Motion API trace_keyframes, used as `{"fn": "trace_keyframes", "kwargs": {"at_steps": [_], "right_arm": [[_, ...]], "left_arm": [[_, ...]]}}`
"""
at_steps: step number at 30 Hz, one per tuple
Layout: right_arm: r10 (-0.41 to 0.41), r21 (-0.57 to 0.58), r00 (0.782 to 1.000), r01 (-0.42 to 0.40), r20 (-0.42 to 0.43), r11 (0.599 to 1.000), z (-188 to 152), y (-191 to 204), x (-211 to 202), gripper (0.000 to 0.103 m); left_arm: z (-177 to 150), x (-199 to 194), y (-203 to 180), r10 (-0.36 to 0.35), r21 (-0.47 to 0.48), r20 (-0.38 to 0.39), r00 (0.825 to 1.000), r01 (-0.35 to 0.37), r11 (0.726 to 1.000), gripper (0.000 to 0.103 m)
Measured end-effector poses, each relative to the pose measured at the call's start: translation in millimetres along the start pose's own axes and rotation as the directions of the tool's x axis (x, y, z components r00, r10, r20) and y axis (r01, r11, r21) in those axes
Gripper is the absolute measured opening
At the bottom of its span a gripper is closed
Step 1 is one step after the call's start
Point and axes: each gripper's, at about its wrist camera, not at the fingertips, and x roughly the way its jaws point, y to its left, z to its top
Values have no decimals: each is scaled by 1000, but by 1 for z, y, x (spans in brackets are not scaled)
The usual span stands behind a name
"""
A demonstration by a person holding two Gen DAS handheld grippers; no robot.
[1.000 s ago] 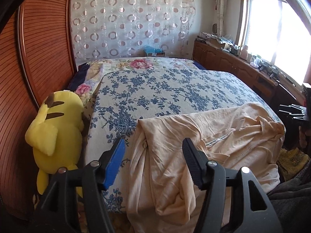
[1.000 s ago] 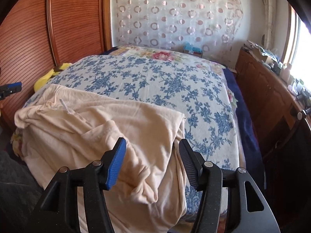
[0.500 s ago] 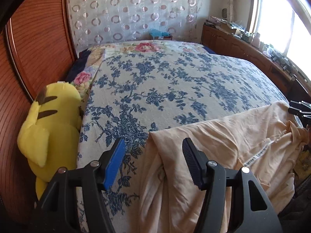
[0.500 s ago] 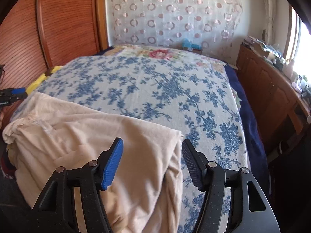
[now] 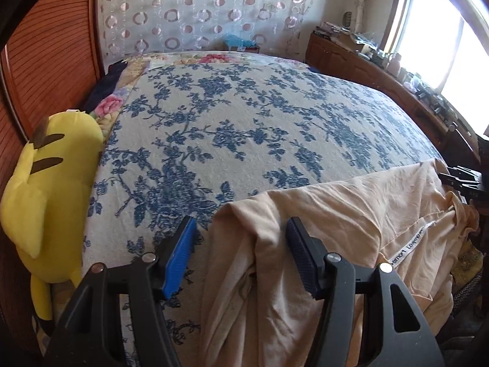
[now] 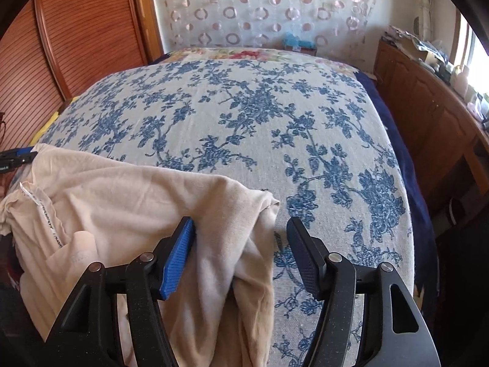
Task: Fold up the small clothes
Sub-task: 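Open both grippers to release the folded edge, then grasp the shirt again with both grippers and lift it high off the bed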
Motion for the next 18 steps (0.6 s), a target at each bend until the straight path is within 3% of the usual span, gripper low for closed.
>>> {"fn": "trace_keyframes", "kwargs": {"at_steps": [2, 3, 4, 7, 9, 12, 18], "right_arm": [[16, -18, 1000, -16, 1, 1000, -1, 6, -2, 44], [26, -24, 1000, -26, -1, 999, -2, 9, -3, 33], [51, -28, 999, -51, -4, 998, -2, 12, -4, 12], [80, -52, 996, -78, 42, 996, -6, 23, -18, 6], [26, -54, 995, -21, 97, 998, -9, 32, -37, 5], [24, -33, 981, -18, 193, 999, -9, 37, -82, 4], [24, -31, 927, -13, 374, 999, 12, 42, -178, 4]], "left_arm": [[-2, -3, -2, -42, -6, 9, 999, 42, 999, 31], [-4, -4, -2, -77, -22, 9, 997, 77, 997, 16], [-6, -6, -3, -95, -29, 12, 995, 95, 995, 7], [-10, -27, -12, -110, -10, 78, 991, 111, 994, 4], [-4, -57, -15, -125, 4, 158, 980, 126, 992, 4], [9, -98, -20, -132, 16, 226, 965, 132, 991, 4], [29, -188, -52, -164, 111, 386, 908, 131, 985, 3]]}}
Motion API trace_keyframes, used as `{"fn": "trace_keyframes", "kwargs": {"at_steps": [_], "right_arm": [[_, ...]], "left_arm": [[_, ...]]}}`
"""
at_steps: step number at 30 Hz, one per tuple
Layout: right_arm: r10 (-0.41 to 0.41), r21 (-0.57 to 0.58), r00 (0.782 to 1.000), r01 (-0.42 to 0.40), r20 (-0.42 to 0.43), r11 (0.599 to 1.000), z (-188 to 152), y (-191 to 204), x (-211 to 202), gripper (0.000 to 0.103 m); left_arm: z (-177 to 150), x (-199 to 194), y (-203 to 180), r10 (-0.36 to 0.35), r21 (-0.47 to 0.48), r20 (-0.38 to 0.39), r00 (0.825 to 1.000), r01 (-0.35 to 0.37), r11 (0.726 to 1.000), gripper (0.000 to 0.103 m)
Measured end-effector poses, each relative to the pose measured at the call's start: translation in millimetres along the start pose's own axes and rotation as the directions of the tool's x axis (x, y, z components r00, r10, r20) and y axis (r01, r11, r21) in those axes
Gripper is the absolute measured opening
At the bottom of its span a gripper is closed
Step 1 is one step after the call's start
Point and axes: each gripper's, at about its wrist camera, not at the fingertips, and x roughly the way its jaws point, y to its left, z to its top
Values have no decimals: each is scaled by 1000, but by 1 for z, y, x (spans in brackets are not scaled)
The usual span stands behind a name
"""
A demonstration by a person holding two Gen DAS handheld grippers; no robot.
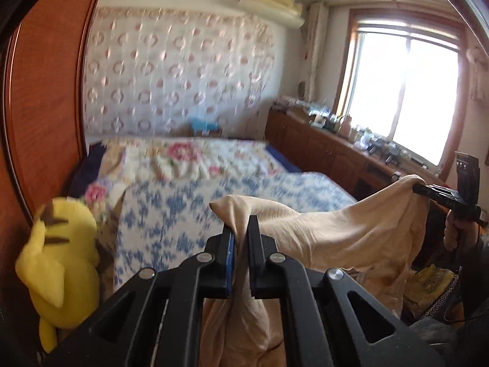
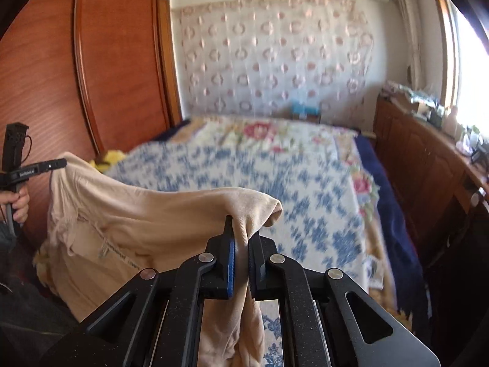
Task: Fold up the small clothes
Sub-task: 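Grasp the shirt again with both grippers and lift it high off the bed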
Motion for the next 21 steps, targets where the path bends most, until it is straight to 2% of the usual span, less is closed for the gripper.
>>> {"fn": "trace_keyframes", "kwargs": {"at_steps": [5, 10, 17, 18, 21], "right_arm": [[9, -63, 990, 0, 139, 998, 45, 15, -58, 4], [7, -112, 970, 21, 244, 993, 85, 23, -101, 4], [11, -170, 927, 57, 374, 984, 136, 34, -155, 4], [13, -177, 925, 59, 379, 982, 139, 34, -159, 3], [-20, -211, 913, 115, 407, 971, 157, 43, -165, 3]], "left_arm": [[42, -53, -22, 3, 53, 159, 987, -12, 999, 3], [83, -93, -26, 6, 72, 281, 960, -27, 997, 3], [124, -129, -18, 13, 69, 398, 917, -45, 997, 3], [129, -128, -17, 31, 72, 410, 912, -66, 995, 3], [145, -115, -4, 65, 59, 414, 908, -98, 993, 3]]}}
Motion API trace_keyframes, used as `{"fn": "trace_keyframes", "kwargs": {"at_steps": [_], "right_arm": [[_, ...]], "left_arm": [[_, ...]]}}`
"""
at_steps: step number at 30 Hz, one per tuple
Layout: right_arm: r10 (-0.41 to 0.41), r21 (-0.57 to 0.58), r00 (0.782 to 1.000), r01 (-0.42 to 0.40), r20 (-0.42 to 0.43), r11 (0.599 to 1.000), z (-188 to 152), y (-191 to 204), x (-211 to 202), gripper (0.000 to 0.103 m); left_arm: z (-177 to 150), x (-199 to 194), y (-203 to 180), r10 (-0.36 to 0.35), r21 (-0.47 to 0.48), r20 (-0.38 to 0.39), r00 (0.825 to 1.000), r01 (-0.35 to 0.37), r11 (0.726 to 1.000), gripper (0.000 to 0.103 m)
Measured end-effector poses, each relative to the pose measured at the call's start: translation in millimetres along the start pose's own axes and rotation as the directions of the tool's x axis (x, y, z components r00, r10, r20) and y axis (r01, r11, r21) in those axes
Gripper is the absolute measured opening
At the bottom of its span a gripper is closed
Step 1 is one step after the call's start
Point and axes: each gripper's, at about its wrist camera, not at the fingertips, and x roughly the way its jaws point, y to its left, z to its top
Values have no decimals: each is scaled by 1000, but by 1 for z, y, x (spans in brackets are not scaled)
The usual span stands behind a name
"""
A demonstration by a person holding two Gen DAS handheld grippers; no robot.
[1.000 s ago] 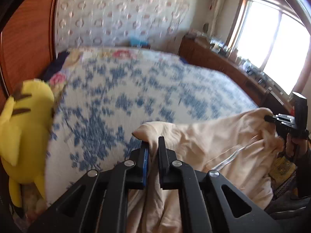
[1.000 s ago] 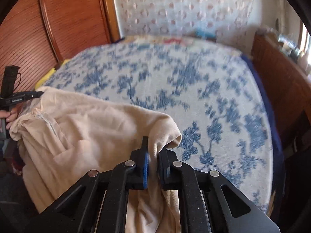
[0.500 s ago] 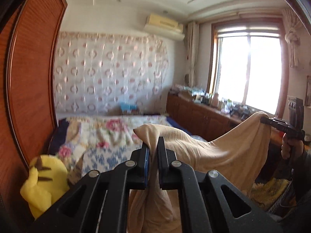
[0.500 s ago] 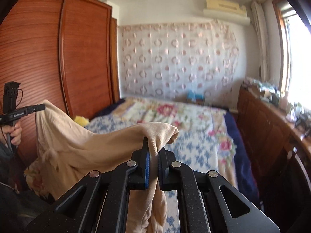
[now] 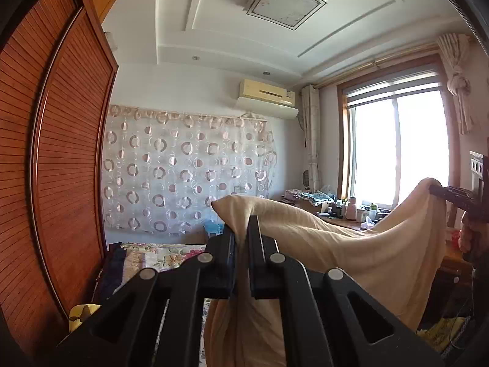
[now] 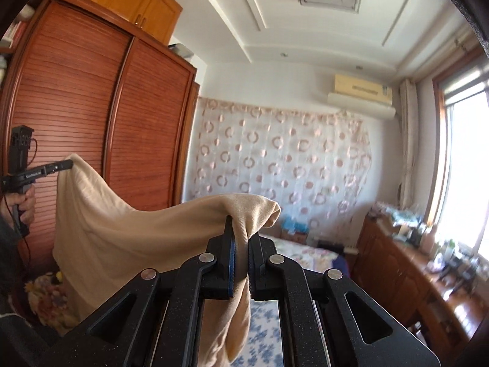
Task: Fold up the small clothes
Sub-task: 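Grasp the shirt again with both grippers and lift it high off the bed, then lower the lifted shirt onto the bed and open both grippers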
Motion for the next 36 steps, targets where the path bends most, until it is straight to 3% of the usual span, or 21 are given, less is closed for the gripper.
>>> {"fn": "trace_keyframes", "kwargs": {"at_steps": [8, 12, 17, 23, 30, 36], "right_arm": [[-82, 3, 996, 82, -40, 997, 32, -37, 72, 3], [-99, -15, 987, 98, -124, 995, 18, -50, 141, 3], [-78, -5, 962, 79, -261, 997, -51, -60, 239, 3], [-22, 57, 914, 49, -404, 997, -144, -65, 331, 3], [2, 58, 853, 33, -522, 998, -219, -76, 419, 4], [13, 62, 801, 30, -599, 998, -272, -88, 469, 4]], "left_arm": [[5, 77, 29, 92, 10, -47, 995, -91, 996, 4], [-28, 131, 35, 155, 56, -117, 981, -149, 987, 4], [-101, 206, 61, 200, 58, -248, 948, -192, 980, 4], [-181, 283, 78, 211, 46, -414, 885, -211, 976, 4], [-231, 352, 91, 207, 46, -513, 833, -214, 976, 4], [-262, 394, 105, 195, 57, -585, 787, -200, 978, 4]]}}
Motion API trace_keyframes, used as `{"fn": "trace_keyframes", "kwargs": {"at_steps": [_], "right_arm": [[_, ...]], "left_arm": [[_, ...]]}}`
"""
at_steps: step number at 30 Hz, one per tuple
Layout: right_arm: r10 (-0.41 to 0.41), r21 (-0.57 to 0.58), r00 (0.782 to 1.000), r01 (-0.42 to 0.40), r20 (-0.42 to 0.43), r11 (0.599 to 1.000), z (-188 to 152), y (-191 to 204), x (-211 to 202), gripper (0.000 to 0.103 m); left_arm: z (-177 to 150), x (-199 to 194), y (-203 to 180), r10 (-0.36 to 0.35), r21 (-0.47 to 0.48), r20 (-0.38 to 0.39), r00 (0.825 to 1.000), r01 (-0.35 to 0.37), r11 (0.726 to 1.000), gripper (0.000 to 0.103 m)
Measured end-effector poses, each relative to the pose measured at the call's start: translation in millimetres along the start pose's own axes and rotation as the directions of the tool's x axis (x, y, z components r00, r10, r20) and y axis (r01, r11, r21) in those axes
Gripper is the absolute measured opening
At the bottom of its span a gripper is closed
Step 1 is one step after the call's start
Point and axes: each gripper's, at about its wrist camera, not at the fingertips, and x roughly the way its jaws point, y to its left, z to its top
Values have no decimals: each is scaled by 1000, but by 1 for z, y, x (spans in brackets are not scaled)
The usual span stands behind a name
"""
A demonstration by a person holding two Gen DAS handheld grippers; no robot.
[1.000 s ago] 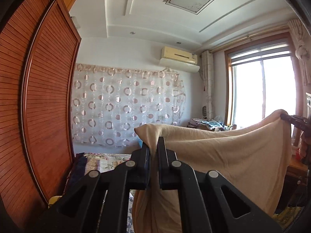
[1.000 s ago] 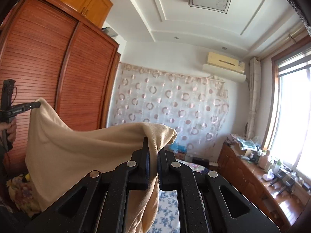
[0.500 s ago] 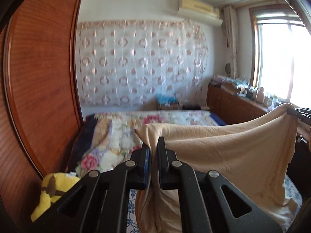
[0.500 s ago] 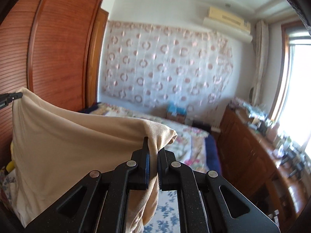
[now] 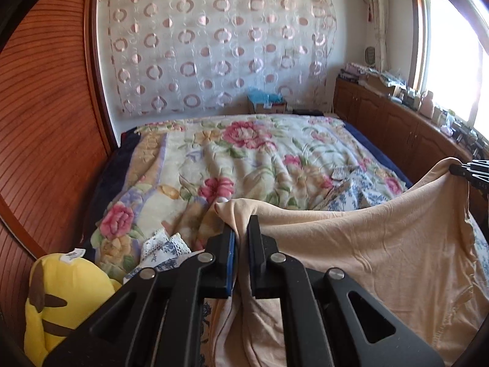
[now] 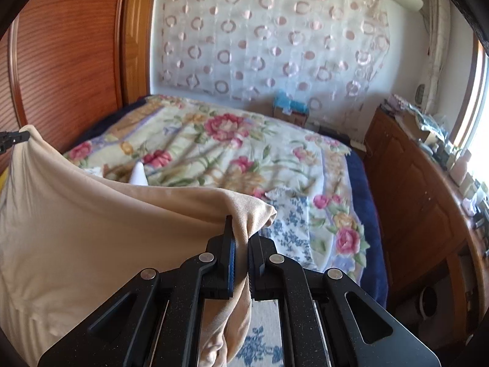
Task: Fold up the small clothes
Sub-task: 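Lower the lifted shirt onto the bed and open both grippers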
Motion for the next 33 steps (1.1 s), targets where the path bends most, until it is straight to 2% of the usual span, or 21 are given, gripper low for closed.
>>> {"fn": "trace_keyframes", "kwargs": {"at_steps": [9, 11, 13, 15, 17, 18, 19, 21, 23, 27, 33], "right_arm": [[26, 31, 997, -24, -76, 999, -10, -7, 56, 4], [31, 43, 996, -28, -84, 999, -10, -7, 61, 4], [25, 53, 996, -21, -85, 998, -11, -7, 62, 9], [8, 56, 996, -3, -87, 998, -11, -5, 59, 15], [-1, 65, 997, 6, -78, 998, -13, -6, 49, 18], [5, 68, 997, 0, -72, 998, -13, -6, 43, 20], [7, 69, 998, -2, -70, 998, -14, -6, 39, 25], [9, 65, 998, -6, -54, 998, -18, -3, 24, 34], [30, 70, 999, -28, -36, 997, -23, 0, 5, 37], [73, 84, 997, -70, -24, 994, -37, 8, -31, 57], [109, 98, 994, -106, -30, 990, -60, 22, -71, 58]], "left_arm": [[-5, 38, 4, -5, 25, -81, 997, 7, 1000, 6], [-4, 38, 4, 7, 44, -88, 996, -4, 999, 12], [-4, 34, 6, 0, 51, -92, 996, 5, 999, 30], [-5, 23, 6, -16, 46, -94, 995, 21, 999, 40], [-7, 15, 7, -26, 48, -99, 995, 31, 998, 47], [-8, 8, 7, -31, 46, -95, 995, 35, 998, 55], [-9, 0, 6, -41, 42, -87, 995, 45, 998, 57], [-13, -15, 4, -59, 44, -86, 995, 63, 997, 58], [-19, -32, -1, -57, 57, -81, 995, 61, 996, 58], [-35, -57, -9, -71, 64, -86, 994, 77, 995, 58], [-68, -84, -27, -84, 73, -117, 990, 93, 993, 58]]}}
